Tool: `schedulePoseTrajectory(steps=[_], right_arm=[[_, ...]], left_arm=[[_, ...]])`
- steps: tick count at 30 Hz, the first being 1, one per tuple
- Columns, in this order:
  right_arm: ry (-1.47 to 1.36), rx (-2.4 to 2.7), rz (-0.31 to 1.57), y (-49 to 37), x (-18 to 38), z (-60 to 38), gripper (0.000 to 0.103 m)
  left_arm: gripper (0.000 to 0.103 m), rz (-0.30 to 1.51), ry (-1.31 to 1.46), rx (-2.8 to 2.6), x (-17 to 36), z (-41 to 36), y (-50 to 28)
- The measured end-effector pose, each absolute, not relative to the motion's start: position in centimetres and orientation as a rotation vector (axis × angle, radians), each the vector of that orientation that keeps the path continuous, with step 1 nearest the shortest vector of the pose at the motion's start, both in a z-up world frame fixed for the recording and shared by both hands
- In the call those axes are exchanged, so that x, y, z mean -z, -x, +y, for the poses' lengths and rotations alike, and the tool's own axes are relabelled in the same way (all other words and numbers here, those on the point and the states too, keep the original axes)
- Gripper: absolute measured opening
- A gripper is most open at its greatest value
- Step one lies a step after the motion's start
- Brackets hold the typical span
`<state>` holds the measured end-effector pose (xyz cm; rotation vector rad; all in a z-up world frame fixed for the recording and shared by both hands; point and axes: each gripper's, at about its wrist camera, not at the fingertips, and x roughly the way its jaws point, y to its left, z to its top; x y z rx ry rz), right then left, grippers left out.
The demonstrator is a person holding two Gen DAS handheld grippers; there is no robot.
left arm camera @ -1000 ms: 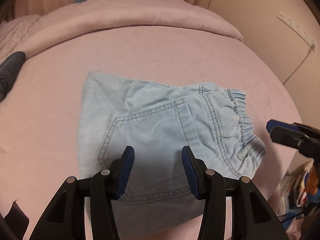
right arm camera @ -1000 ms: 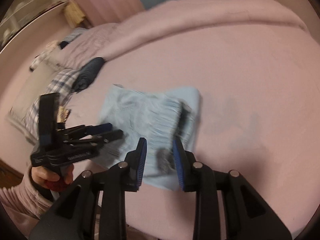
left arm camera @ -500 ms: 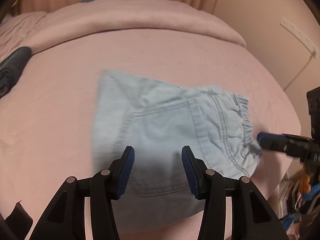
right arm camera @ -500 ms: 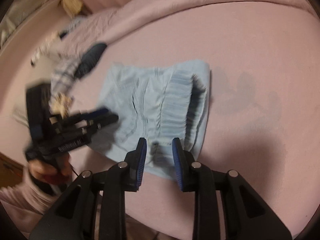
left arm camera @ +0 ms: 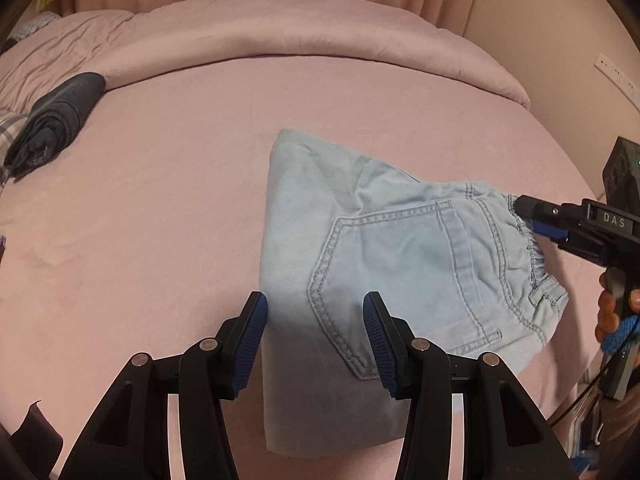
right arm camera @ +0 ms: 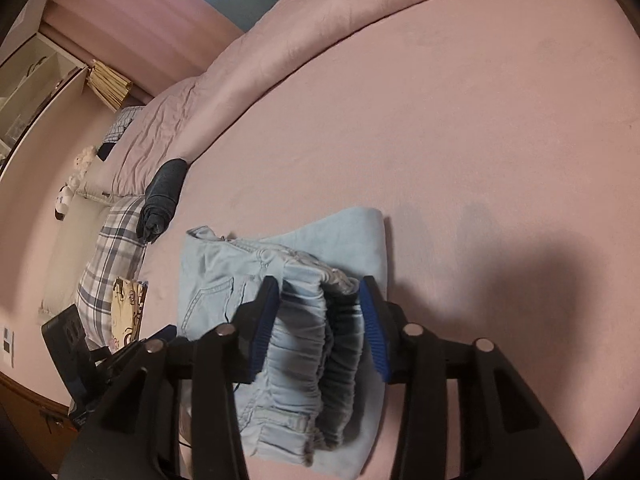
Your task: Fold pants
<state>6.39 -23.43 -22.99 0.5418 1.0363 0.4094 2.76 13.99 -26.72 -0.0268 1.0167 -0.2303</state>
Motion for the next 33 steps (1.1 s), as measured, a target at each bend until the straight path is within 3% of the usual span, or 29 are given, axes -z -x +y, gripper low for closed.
schedulePoseTrajectory(steps=[3, 10, 13, 24, 29, 33], right_arm=[[-0.543, -0.414, 1.019, -6.4, 22.2, -23.6, 0.024], [-0.447, -0.374, 0.970, -6.7, 21.8, -21.7, 0.021], [-0.344, -0.327, 1.006, -6.9, 22.8, -21.0, 0.028], [-0.176, -0.459, 0.943, -2.3, 17.1, -19.7, 0.028], [-0.108, -0.509, 1.010, -0.5, 18.6, -18.7, 0.027], [-0.055, -0.463, 1.143, -0.2, 22.9, -18.1, 0.028]], left_arm=[[0.049, 1.020, 0.036, 0.232, 26.5, 14.4, -3.2], [0.049, 1.029, 0.034, 0.227, 26.8, 14.5, -3.1], [0.049, 1.046, 0.025, 0.215, 27.4, 14.3, -3.2], [0.049, 1.046, 0.033, 0.219, 27.4, 14.6, -3.0], [0.049, 1.051, 0.035, 0.224, 27.4, 14.7, -3.1], [0.052, 1.052, 0.036, 0.235, 27.6, 14.7, -3.3]])
